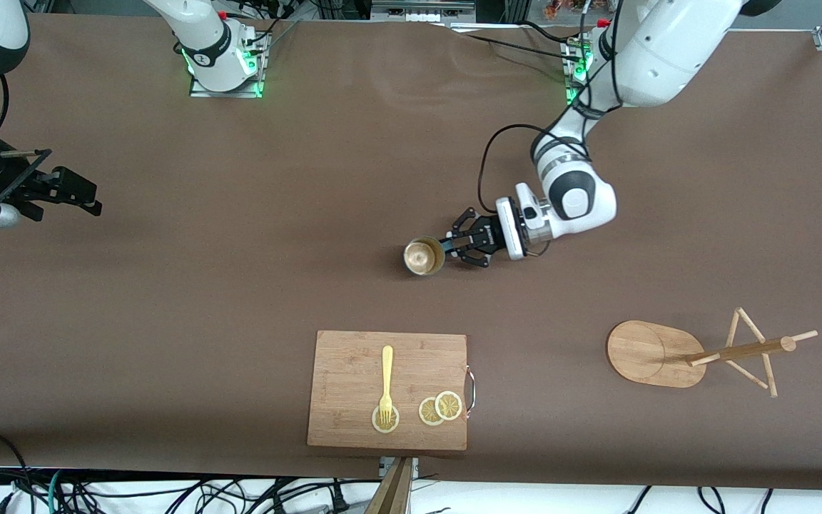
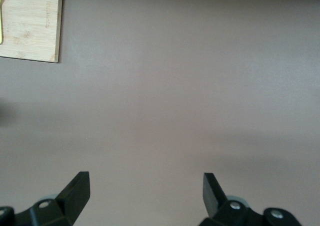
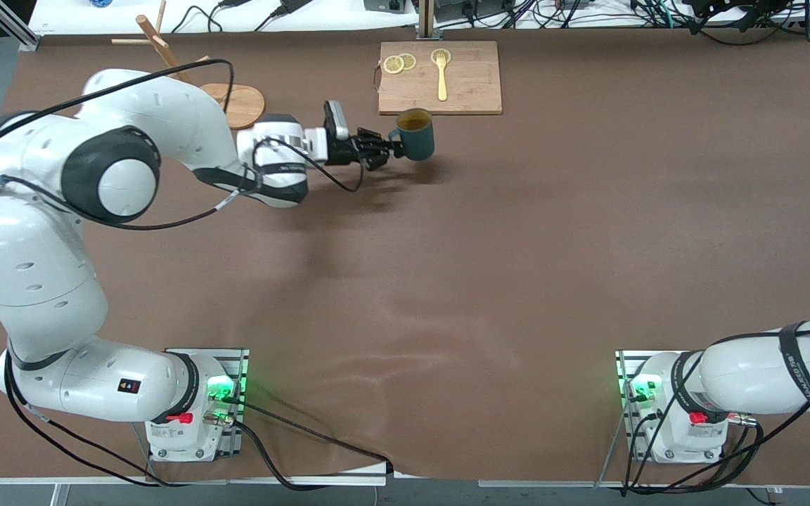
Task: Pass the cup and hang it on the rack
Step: 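Reach the left gripper to the mug handle and grasp it, then carry the mug by its handle with the left gripper to the rack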
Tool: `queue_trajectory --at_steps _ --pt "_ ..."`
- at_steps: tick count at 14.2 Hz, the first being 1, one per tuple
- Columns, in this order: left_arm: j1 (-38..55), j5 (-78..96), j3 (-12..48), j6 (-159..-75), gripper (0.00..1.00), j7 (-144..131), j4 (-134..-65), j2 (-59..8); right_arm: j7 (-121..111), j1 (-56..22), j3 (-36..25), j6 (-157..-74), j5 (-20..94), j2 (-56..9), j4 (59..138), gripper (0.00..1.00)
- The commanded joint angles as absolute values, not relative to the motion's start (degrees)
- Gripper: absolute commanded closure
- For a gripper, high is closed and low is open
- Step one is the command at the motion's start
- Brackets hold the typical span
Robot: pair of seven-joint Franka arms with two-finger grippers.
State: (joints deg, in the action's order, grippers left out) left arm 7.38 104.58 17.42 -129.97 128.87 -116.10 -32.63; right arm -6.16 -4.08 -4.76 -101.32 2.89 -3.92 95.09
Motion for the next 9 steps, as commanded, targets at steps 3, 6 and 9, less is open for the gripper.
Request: queue_trajectory --at_steps 3,6,9 --pt "-0.5 76.6 12.2 -116.2 1.0 94.2 -118.7 -18.6 -5.7 -4.4 -4.8 -101.3 2.5 -4.4 94.0 0.0" --pt "-0.9 70.0 4.3 -103.8 1.0 80.4 -116.9 -14.6 -5.7 -4.4 -4.8 -101.3 2.5 -4.4 94.0 0.0" --pt "-0.8 66.8 -6.3 -89.3 1.0 68.5 -111.5 -14.7 -5.7 -4.4 -4.8 -101.3 2.6 -4.4 94.0 0.0"
